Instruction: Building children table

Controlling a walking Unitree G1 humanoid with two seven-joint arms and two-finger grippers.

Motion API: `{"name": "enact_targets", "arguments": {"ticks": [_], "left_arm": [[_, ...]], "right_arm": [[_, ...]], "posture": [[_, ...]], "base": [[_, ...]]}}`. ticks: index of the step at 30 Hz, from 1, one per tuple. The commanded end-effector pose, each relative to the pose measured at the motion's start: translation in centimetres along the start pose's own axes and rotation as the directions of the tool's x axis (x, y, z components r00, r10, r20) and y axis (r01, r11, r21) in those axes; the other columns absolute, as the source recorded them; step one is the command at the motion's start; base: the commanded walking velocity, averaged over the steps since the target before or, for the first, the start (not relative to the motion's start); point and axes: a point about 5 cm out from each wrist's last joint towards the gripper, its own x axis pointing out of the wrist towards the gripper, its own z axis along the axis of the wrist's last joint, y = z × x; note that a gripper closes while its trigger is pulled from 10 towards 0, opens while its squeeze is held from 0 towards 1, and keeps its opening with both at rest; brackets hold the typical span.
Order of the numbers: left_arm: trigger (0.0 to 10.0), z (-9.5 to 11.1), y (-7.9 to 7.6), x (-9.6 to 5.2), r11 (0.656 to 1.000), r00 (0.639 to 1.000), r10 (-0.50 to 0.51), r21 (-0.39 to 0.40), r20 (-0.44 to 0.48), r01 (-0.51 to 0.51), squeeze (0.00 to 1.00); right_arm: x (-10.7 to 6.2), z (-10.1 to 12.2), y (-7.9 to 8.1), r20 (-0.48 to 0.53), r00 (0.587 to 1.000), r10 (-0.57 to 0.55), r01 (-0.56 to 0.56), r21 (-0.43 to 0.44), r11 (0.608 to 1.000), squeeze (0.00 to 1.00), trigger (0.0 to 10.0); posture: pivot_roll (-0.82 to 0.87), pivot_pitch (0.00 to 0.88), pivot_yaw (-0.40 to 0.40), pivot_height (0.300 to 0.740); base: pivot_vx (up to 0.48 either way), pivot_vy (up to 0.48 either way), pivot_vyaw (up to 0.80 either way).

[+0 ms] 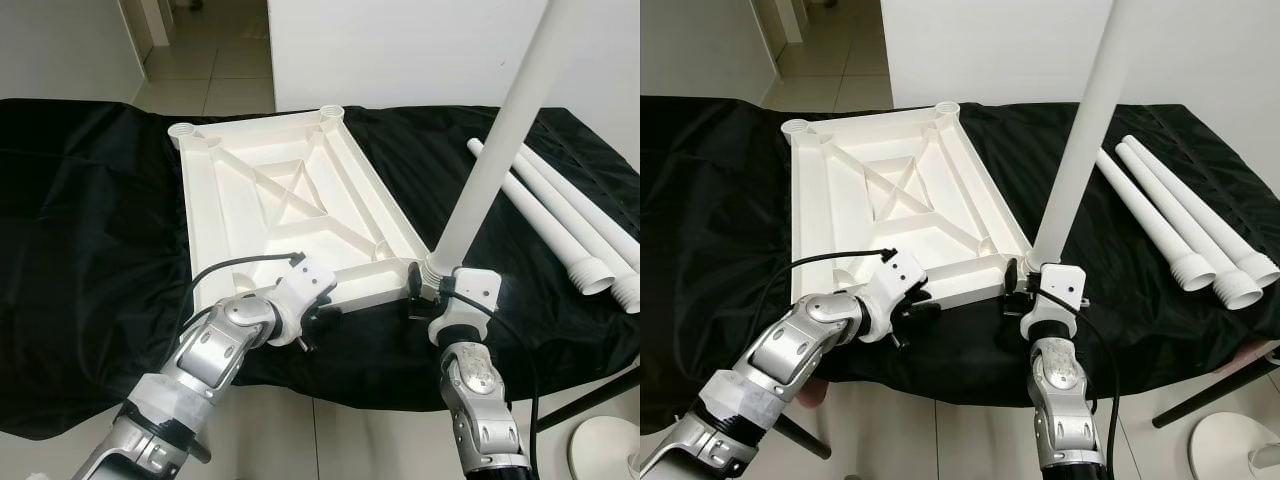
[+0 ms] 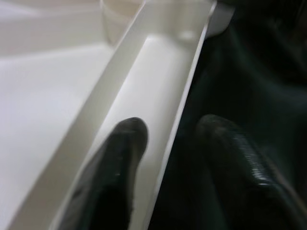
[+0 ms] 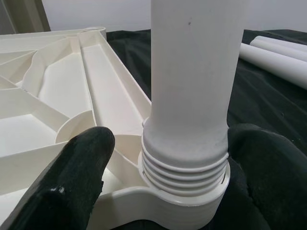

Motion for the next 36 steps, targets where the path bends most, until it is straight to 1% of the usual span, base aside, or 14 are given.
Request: {"name": "enact_targets", "arguments": {"ticks": [1,2,3,6,8,12,15,18,19,21,23,27,32,36], "left_arm": [[10.0,0.5,0.1,-0.1,0.997,0.997,-0.075,0.037,0.007,0.075,1.00],[10.0,0.5,0.1,-0.1,0.997,0.997,-0.075,0.037,0.007,0.075,1.00],[10.0,0.6,0.3,-0.1,0.997,0.998,-0.063,0.038,0.009,0.063,0.03],[10.0,1.0,0.3,-0.3,0.997,0.997,-0.075,0.022,0.035,0.074,0.00],[10.0,2.1,-0.1,-0.8,0.992,0.985,-0.127,0.032,0.117,0.124,0.00],[10.0,2.4,-0.3,-1.0,0.988,0.977,-0.151,0.038,0.151,0.147,0.00],[10.0,3.3,1.4,-1.2,0.998,0.975,-0.065,0.003,0.213,0.066,0.00],[10.0,3.6,2.1,-1.3,1.000,0.972,-0.029,0.001,0.234,0.029,0.00],[10.0,3.6,2.1,-1.3,1.000,0.972,-0.029,0.001,0.234,0.029,0.00],[10.0,3.6,3.9,-1.3,0.998,0.974,0.055,0.009,0.221,-0.058,0.00],[10.0,3.5,4.5,-1.3,0.997,0.976,0.077,0.014,0.205,-0.082,0.00],[10.0,3.2,6.8,-1.7,0.978,0.971,0.168,0.091,0.170,-0.186,0.00],[10.0,2.8,7.8,-1.9,0.960,0.974,0.185,0.186,0.131,-0.207,0.00],[10.0,2.5,8.0,-2.1,0.957,0.977,0.177,0.209,0.121,-0.199,0.00]], "right_arm": [[0.4,0.3,0.3,0.015,1.000,0.026,-0.026,0.007,1.000,0.00,10.0],[0.4,0.3,0.3,0.015,1.000,0.026,-0.026,0.007,1.000,0.00,10.0],[0.5,0.4,0.2,0.017,1.000,0.026,-0.026,0.006,1.000,0.00,10.0],[0.8,0.6,-0.3,0.025,0.999,0.024,-0.024,0.000,1.000,0.00,10.0],[1.3,0.9,-1.1,0.034,0.999,0.018,-0.018,-0.011,1.000,0.00,10.0],[1.4,1.0,-1.4,0.037,0.999,0.015,-0.015,-0.017,1.000,0.00,10.0],[2.5,1.3,-3.4,0.052,0.998,-0.025,0.028,-0.048,0.998,0.00,10.0],[2.8,1.5,-4.0,0.056,0.998,-0.039,0.042,-0.053,0.998,0.00,10.0],[2.8,1.5,-4.0,0.056,0.998,-0.039,0.042,-0.053,0.998,0.00,10.0],[3.4,1.7,-5.5,0.064,0.995,-0.073,0.078,-0.069,0.995,0.00,10.0],[3.6,1.8,-6.0,0.066,0.994,-0.085,0.090,-0.071,0.993,0.00,10.0],[4.3,2.1,-8.3,0.070,0.988,-0.140,0.146,-0.100,0.984,0.00,10.0],[4.4,2.0,-9.2,0.070,0.984,-0.164,0.170,-0.101,0.980,0.00,10.0],[4.3,2.0,-9.6,0.074,0.982,-0.175,0.182,-0.103,0.978,0.00,10.0]], "posture": [[-0.05,0.046,0.040,0.740],[-0.05,0.046,0.040,0.740],[-0.05,0.046,0.040,0.740],[-0.05,0.049,0.037,0.740],[-0.05,0.049,0.035,0.740],[-0.05,0.051,0.035,0.740],[-0.04,0.053,0.033,0.740],[-0.04,0.054,0.032,0.740],[-0.04,0.054,0.032,0.740],[-0.04,0.053,0.035,0.740],[-0.04,0.053,0.035,0.740],[-0.04,0.056,0.039,0.740],[-0.04,0.066,0.042,0.740],[-0.04,0.069,0.044,0.740]], "base": [[0.000,0.000,0.00],[0.000,0.000,0.00],[0.000,0.000,0.00],[0.000,0.000,0.00],[0.000,0.000,0.00],[0.000,0.000,0.00],[0.000,0.000,0.00],[0.000,0.000,0.00],[0.000,0.000,0.00],[0.000,0.000,0.00],[0.000,0.000,0.00],[0.000,0.000,0.00],[0.000,0.000,0.00],[0.000,0.000,0.00]]}}
